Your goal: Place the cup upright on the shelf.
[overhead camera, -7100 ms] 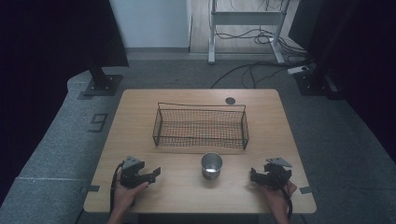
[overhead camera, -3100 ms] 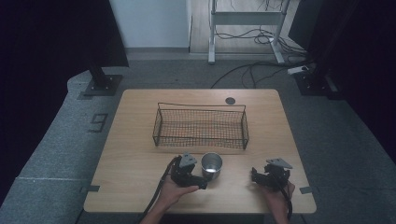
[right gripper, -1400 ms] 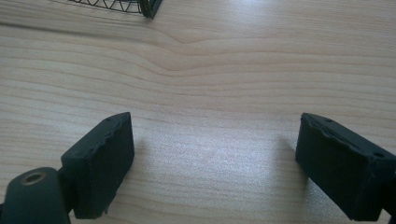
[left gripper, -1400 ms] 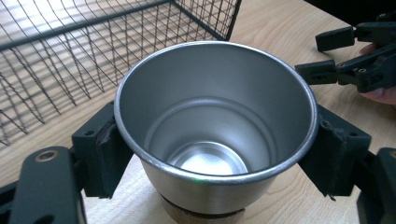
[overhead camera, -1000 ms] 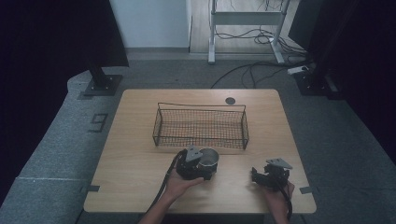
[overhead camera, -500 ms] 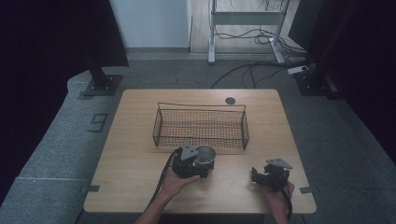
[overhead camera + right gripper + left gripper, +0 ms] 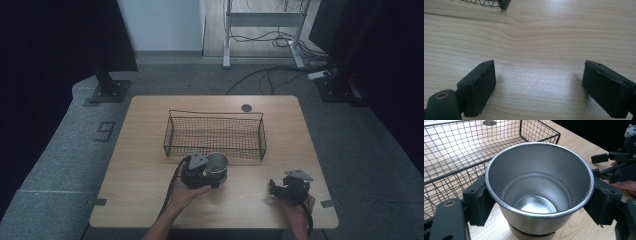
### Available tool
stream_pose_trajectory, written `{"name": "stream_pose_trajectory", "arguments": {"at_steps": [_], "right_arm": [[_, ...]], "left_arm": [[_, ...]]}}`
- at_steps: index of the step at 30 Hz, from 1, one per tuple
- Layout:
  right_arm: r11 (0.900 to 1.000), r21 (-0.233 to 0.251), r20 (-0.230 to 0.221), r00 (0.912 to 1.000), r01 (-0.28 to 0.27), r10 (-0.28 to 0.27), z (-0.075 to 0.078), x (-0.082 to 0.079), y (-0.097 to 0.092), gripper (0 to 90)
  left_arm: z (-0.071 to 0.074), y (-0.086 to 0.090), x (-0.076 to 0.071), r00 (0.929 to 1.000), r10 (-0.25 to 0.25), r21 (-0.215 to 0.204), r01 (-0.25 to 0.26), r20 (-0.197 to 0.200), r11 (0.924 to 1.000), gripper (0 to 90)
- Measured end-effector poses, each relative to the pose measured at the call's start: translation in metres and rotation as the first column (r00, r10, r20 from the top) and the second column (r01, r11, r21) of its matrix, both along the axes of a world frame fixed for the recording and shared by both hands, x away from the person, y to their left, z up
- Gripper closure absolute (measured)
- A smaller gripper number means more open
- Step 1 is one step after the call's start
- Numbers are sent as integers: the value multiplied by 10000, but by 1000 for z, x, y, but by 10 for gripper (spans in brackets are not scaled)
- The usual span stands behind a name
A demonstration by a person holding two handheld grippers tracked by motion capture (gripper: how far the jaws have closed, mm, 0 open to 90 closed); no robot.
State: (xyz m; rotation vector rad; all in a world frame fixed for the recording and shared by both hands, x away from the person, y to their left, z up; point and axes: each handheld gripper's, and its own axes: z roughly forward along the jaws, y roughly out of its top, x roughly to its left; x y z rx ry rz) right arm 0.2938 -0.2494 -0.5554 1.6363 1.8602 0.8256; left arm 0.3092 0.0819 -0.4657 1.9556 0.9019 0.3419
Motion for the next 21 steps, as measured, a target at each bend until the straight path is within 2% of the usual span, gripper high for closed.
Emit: {"name": "stream_pose_trajectory", "arguments": {"at_steps": [21], "right_arm": [[10000, -3, 1, 10000, -1, 1, 0, 0, 0, 115]], "left_arm": [[9, 5, 2, 9998, 127, -139, -125, 148, 9998, 192]]}}
